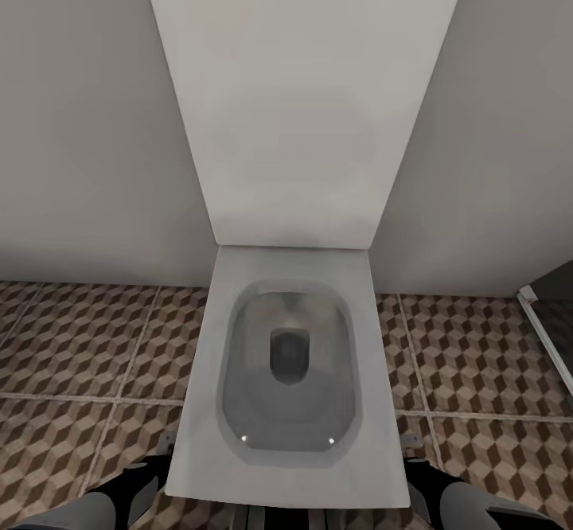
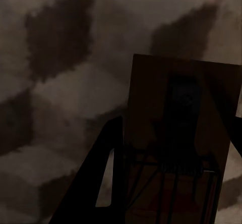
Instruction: Take the four mousetraps from the cabinet in the bathroom and place them on the bathroom floor. Make sure all four end up on the same floor surface, and ensure that at least two of them are either under or directly next to the same bathroom sink.
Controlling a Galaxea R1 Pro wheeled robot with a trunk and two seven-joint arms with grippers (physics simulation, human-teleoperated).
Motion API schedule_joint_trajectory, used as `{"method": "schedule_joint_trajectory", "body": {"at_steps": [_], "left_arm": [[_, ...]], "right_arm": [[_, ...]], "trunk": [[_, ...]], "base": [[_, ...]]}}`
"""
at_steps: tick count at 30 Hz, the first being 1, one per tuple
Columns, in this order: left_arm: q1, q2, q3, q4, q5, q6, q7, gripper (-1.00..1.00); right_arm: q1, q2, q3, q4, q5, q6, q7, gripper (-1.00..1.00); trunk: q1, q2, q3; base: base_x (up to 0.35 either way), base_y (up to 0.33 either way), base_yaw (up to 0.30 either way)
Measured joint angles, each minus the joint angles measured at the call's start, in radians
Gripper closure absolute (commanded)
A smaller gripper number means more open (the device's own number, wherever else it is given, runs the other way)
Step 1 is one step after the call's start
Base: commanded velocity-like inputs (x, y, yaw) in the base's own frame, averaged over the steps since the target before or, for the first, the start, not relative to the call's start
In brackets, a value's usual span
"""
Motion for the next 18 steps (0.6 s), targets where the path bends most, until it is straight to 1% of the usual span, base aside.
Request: {"method": "schedule_joint_trajectory", "body": {"at_steps": [18], "left_arm": [[0.0, 0.0, -0.001, 0.011, -0.002, 0.0, 0.0, 1.0]], "right_arm": [[0.001, 0.0, 0.0, -0.002, 0.003, -0.013, -0.005, 1.0]], "trunk": [[0.0, 0.0, 0.0]], "base": [[0.0, 0.0, 0.0]]}}
